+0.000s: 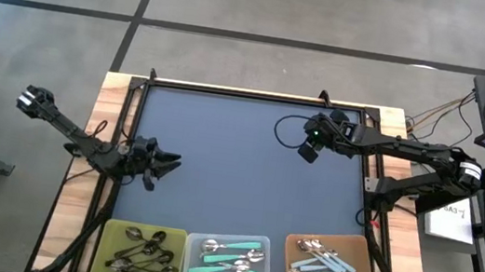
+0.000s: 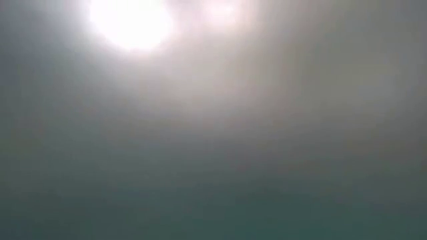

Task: Sort silverware by color (type)
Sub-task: Return to Home Position

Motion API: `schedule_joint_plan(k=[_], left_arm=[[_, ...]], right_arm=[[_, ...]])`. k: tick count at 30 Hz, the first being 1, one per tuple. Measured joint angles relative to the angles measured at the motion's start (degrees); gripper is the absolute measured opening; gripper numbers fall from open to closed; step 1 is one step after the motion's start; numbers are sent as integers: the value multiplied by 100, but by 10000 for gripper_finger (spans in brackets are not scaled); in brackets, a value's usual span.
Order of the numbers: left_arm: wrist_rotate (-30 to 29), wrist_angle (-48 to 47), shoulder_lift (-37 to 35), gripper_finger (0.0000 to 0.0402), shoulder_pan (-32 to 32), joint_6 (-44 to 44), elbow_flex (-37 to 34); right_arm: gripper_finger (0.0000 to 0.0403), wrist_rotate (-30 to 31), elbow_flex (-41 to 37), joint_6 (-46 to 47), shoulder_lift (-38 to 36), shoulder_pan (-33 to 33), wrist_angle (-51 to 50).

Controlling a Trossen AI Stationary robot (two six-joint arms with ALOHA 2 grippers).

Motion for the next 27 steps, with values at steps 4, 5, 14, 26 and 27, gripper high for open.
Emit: schedule_joint_plan(k=[4,5,14,26,27], left_arm=[[157,-62,-104,120,-2,-1,-14],[239,-138,-225,120,1,1,-38],[420,-1412,-2097,120,35,-1,-79],[417,-1177,-2730,120,37,-2,-52],[415,-1168,-2706,120,37,-2,-52]], right_arm=[[102,1,0,1,0,0,0],[102,1,0,-2,0,2,-1],[102,-1,0,1,0,1,13],[102,1,0,-2,0,2,31],[102,-1,0,0,0,2,33]])
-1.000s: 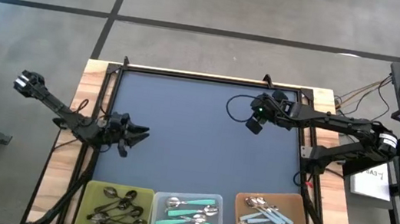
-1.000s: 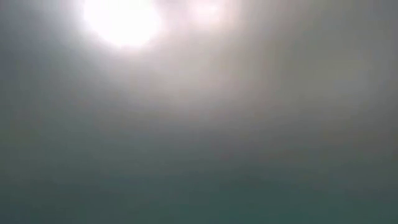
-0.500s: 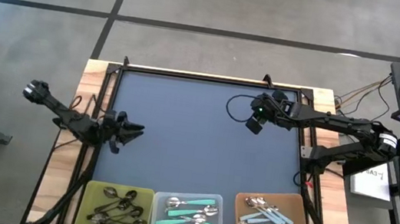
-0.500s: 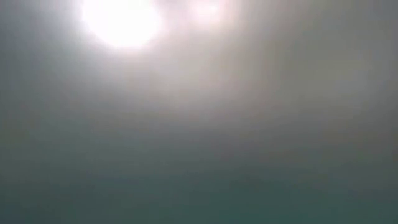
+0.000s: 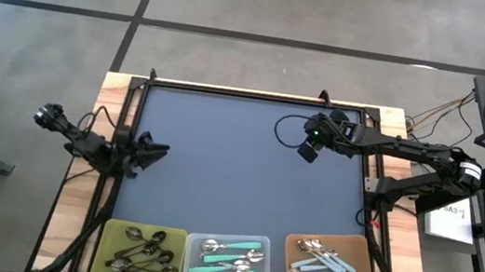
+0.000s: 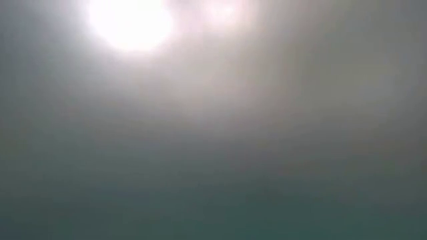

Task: Sort silverware by color (type)
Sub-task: Return to Home Position

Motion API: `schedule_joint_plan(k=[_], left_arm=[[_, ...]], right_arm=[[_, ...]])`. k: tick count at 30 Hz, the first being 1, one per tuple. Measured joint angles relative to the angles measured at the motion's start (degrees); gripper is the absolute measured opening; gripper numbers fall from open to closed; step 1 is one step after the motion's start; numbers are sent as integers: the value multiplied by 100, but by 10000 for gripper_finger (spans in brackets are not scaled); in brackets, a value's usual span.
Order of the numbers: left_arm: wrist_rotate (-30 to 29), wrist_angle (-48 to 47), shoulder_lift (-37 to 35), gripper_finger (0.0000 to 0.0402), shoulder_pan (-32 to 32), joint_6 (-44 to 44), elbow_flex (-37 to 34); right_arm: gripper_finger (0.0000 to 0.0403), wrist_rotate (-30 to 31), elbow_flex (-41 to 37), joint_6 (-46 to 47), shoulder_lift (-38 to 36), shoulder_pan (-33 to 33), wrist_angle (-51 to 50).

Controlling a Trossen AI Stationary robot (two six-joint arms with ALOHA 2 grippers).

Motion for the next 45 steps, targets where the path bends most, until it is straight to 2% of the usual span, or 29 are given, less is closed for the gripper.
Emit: schedule_joint_plan(k=[14,19,24,31,36,42,45], left_arm=[[7,-128,109,120,0,0,-1],[7,-136,114,120,0,0,-1],[7,-170,120,120,0,0,-1],[7,-170,124,120,0,0,-1],[7,-168,124,120,0,0,-1],[7,-168,127,120,0,0,-1],[7,-168,127,120,0,0,-1]], right_arm=[[102,-4,0,0,-9,0,-3],[102,-12,-128,1,-467,0,3],[102,-10,-547,0,-1422,0,1],[102,144,-1515,-116,-3188,-2,91],[102,1176,-2594,25,-4409,-27,1630],[102,1263,-3858,-685,-5797,-132,3282],[102,1256,-4270,-699,-6423,-194,3628]])
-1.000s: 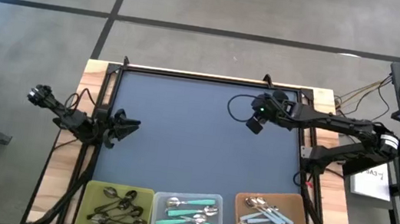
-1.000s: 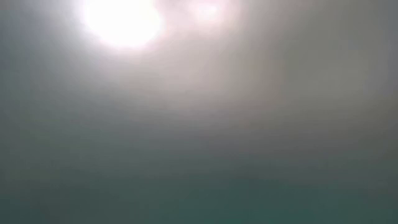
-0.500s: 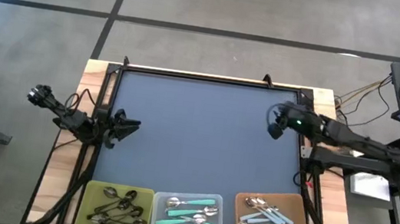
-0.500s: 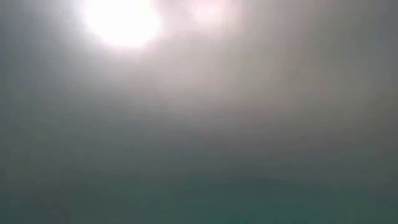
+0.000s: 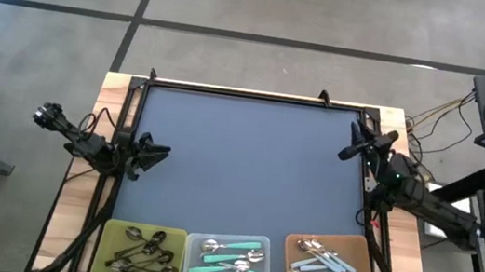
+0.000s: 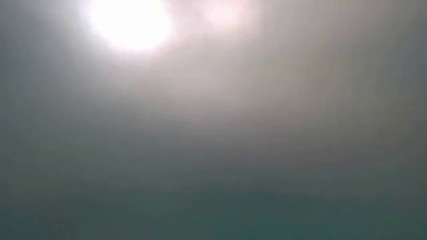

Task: Sort silverware by color (type)
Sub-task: Return to Home Position

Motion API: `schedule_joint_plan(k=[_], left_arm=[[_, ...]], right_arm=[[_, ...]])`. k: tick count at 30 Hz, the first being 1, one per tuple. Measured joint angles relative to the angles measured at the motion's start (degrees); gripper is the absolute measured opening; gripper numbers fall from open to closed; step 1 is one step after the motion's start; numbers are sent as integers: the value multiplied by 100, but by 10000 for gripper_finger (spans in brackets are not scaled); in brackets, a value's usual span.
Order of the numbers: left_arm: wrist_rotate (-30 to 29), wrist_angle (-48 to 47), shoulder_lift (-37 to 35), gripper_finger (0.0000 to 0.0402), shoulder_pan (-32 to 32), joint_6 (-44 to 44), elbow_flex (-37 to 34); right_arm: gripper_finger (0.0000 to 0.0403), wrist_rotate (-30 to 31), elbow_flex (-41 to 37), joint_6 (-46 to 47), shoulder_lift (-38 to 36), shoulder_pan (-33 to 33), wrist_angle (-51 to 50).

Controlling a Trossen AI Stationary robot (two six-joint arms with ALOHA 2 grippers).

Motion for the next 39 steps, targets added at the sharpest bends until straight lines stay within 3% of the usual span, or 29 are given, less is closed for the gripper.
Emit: schedule_joint_plan(k=[2,9,39], left_arm=[[0,0,0,120,0,0,0],[9,-7,24,120,-2,0,2],[4,-37,63,120,-2,-1,4]], right_arm=[[102,14,-231,297,-367,-41,-10],[102,-84,-477,1416,-255,-253,146],[102,-61,-484,941,-215,-269,118]])
